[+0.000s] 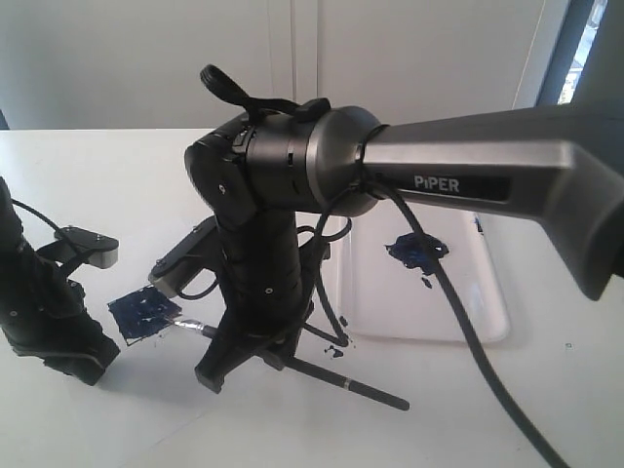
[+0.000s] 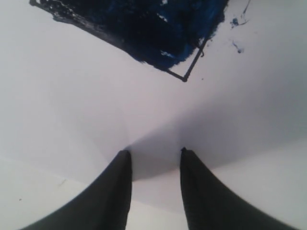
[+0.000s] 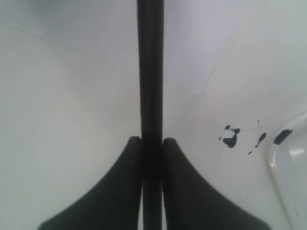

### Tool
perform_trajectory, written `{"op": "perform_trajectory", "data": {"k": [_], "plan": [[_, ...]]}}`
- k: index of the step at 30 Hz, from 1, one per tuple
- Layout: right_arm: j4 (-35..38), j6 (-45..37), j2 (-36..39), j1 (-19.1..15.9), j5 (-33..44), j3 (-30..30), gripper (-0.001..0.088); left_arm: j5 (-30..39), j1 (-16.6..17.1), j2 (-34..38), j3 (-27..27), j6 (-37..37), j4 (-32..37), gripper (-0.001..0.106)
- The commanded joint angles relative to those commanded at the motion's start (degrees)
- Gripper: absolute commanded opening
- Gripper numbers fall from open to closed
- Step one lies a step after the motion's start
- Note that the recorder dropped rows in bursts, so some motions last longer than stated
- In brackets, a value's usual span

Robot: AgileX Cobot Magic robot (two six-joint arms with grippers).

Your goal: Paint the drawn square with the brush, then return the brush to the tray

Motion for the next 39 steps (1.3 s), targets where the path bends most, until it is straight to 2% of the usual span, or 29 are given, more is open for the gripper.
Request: {"op": "perform_trajectory", "data": {"k": [7, 16, 30, 34, 39], "plan": [[0.75, -0.52, 0.0, 0.0, -0.53, 0.0, 0.0, -0.1, 0.0, 0.0, 0.0, 0.14, 0.0, 0.041], [8.8, -5.61, 0.0, 0.0, -3.71, 0.0, 0.0, -0.51, 0.0, 0.0, 0.0, 0.14, 0.0, 0.041], [5.57, -0.74, 3.05, 0.0, -5.47, 0.0, 0.0, -0.66, 0.0, 0.0, 0.0, 0.14, 0.0, 0.041], [1.59, 1.96, 3.05, 0.0, -4.67, -0.49, 0.0, -0.88, 0.0, 0.0, 0.0, 0.14, 0.0, 0.041], [1.17, 1.66, 3.05, 0.0, -4.27, -0.49, 0.0, -1.12, 0.0, 0.0, 0.0, 0.14, 0.0, 0.041]]}}
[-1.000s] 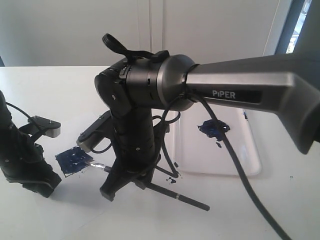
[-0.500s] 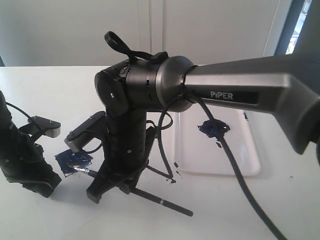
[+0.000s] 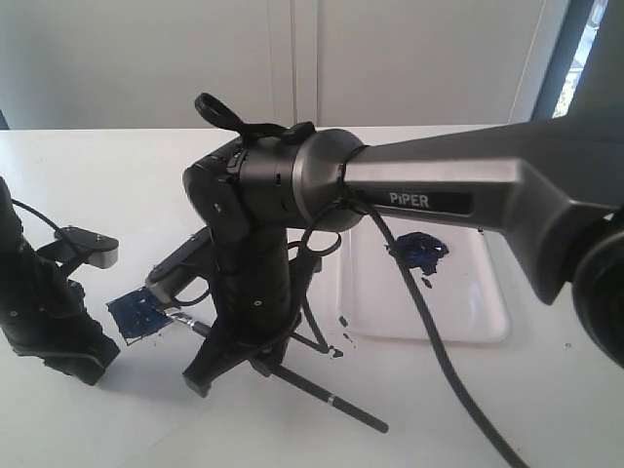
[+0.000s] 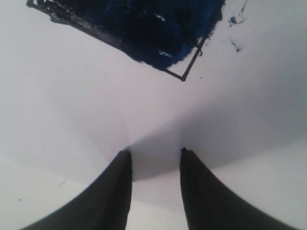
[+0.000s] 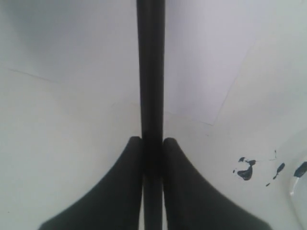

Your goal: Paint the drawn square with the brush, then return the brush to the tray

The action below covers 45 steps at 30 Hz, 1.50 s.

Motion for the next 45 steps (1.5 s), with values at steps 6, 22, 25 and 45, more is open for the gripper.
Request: {"op": "perform_trajectory", "data": {"k": [6, 22, 25, 45], "plan": [[5.56, -3.93, 0.0, 0.0, -0.03, 0.0, 0.0, -0.33, 0.0, 0.0, 0.0, 0.0, 0.0, 0.041], [-3.09, 0.52, 0.0, 2.17, 1.71, -0.08, 0.0, -0.12, 0.0, 0.0, 0.0, 0.0, 0.0, 0.041], [-2.39, 0.52, 0.0, 2.17, 1.8, -0.13, 0.0, -0.13, 0.0, 0.0, 0.0, 0.0, -0.13, 0.041], [-0.89, -1.93, 2.02, 2.43, 6.63, -5.72, 0.0, -0.1, 0.0, 0.0, 0.0, 0.0, -0.23, 0.041]]}}
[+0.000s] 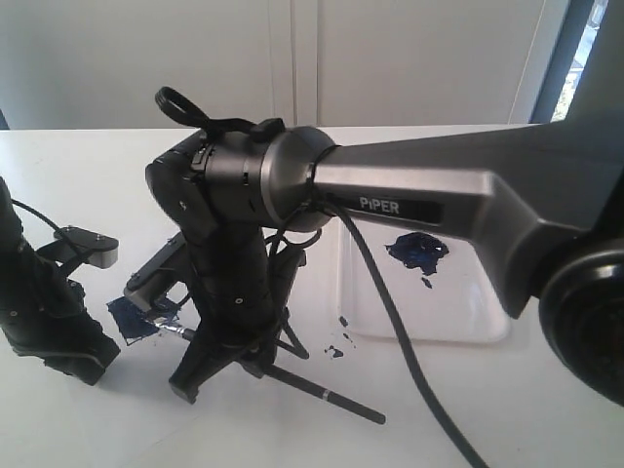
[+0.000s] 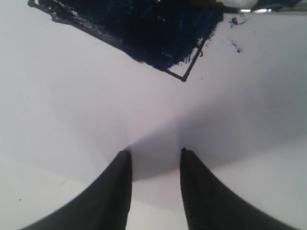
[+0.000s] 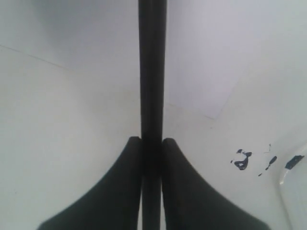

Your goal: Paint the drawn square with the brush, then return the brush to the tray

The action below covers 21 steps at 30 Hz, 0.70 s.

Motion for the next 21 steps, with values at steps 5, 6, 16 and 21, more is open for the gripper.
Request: {"op": "perform_trajectory", "data": {"k": [5, 6, 16, 21], "plan": [[0.76, -2.46, 0.0, 0.0, 0.0, 0.01, 0.0, -0.24, 0.0, 0.0, 0.0, 0.0, 0.0, 0.041], [0.62, -2.48, 0.0, 0.0, 0.0, 0.01, 0.0, -0.24, 0.0, 0.0, 0.0, 0.0, 0.0, 0.041], [-1.48, -2.96, 0.15, 2.55, 0.0, 0.01, 0.0, -0.24, 0.0, 0.0, 0.0, 0.0, 0.0, 0.041], [-8.02, 0.62, 0.35, 3.06, 0.0, 0.01, 0.0, -0.14, 0.0, 0.0, 0.0, 0.0, 0.0, 0.041]]}}
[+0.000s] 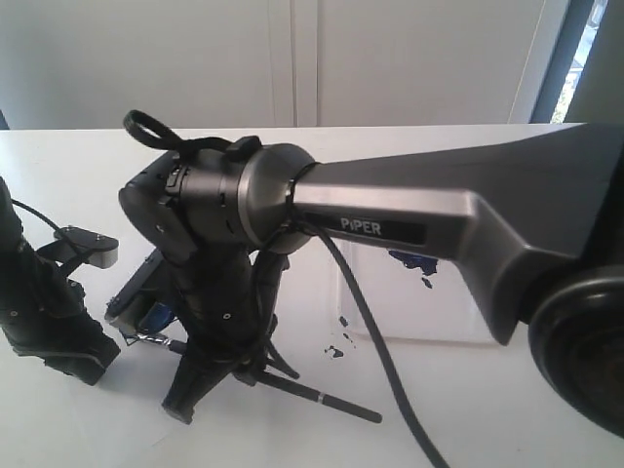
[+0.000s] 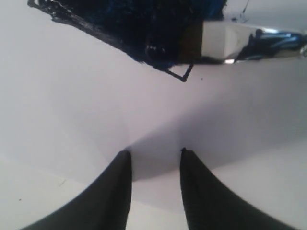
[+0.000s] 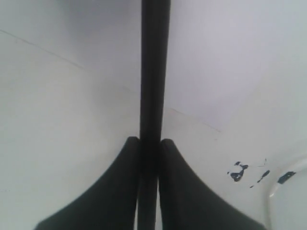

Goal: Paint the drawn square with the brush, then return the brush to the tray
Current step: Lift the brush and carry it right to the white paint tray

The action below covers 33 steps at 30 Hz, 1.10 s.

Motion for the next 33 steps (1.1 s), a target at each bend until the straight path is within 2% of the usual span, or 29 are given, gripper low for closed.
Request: {"op": "perform_trajectory", "data": {"k": [3, 11, 17, 23, 28, 33], "plan": [[-3.55, 2.1, 0.0, 0.0, 0.0, 0.0, 0.0, -0.1, 0.0, 0.0, 0.0, 0.0, -0.13, 0.041], [-3.57, 2.92, -1.51, 0.0, 0.0, 0.0, 0.0, -0.56, 0.0, -1.04, -0.11, -0.15, -0.13, 0.041], [-4.18, 4.75, -7.74, -0.61, 0.0, 0.0, 0.0, -0.35, 0.0, -7.9, -1.0, -2.0, -0.13, 0.04], [-4.21, 7.98, -14.23, -4.49, 0.0, 0.92, 0.0, 1.31, 0.0, -16.64, -1.0, -4.93, -0.13, 0.039], [-4.21, 9.6, -21.42, -7.92, 0.0, 4.49, 0.0, 4.59, 0.0, -24.45, -1.0, -7.34, 0.0, 0.023], [-4.0, 9.61, -29.87, -10.43, 0.0, 10.54, 0.0, 6.59, -0.1, -32.59, -1.0, -9.87, -0.86, 0.013]]}}
